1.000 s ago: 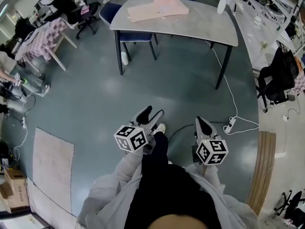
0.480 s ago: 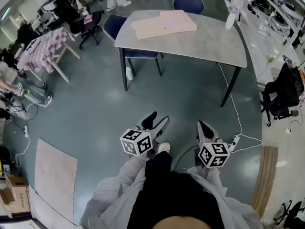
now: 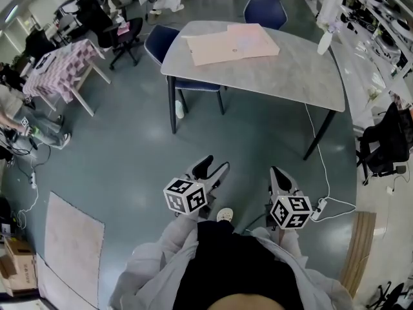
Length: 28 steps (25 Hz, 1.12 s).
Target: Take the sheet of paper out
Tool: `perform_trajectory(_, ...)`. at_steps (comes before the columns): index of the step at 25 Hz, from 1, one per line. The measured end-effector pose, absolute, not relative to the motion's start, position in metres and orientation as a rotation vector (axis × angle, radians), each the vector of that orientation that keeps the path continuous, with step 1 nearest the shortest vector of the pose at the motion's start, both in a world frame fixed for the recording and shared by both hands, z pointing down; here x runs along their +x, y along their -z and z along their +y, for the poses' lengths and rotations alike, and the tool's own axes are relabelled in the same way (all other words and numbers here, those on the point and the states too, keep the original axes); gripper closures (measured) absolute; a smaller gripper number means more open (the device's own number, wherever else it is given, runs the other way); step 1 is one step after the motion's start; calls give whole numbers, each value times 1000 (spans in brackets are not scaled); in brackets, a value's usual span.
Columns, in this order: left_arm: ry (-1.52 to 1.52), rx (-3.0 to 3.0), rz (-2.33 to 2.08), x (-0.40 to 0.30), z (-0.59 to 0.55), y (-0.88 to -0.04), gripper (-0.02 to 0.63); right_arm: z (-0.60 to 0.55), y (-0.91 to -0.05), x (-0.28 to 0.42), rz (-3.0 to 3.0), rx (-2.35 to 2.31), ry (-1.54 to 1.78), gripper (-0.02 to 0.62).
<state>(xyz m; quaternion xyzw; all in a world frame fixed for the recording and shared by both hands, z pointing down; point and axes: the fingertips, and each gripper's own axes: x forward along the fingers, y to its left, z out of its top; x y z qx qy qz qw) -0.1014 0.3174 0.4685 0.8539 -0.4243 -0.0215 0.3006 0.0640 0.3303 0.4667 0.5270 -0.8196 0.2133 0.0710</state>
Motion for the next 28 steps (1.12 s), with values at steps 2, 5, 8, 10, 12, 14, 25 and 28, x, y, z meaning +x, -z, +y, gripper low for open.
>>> perform_trajectory(2, 55, 2257, -1134, -108, 306, -473, 344, 321, -466, 57, -2486, 1574, -626, 583)
perform_trajectory(5, 55, 2244, -1144, -114, 295, -477, 344, 312, -470, 52, -2485, 1552, -624, 583)
perform_trajectory(8, 51, 2238, -1131, -113, 286, -482, 344, 303, -476, 52, -2470, 1553, -640, 583)
perform_trajectory(10, 46, 2233, -1120, -111, 281, -485, 344, 297, -478, 52, -2460, 1554, -650, 583)
perform_trajectory(12, 39, 2224, -1116, -109, 275, -487, 344, 291, -481, 53, -2448, 1548, -664, 583)
perform_trajectory(14, 34, 2215, -1116, -110, 267, -488, 344, 283, -482, 54, -2437, 1544, -673, 583)
perform_trajectory(25, 55, 2184, -1165, -109, 155, -494, 344, 170, -489, 64, -2437, 1502, -687, 583)
perform_trajectory(28, 56, 2173, -1178, -106, 112, -496, 342, 131, -492, 72, -2431, 1482, -689, 583)
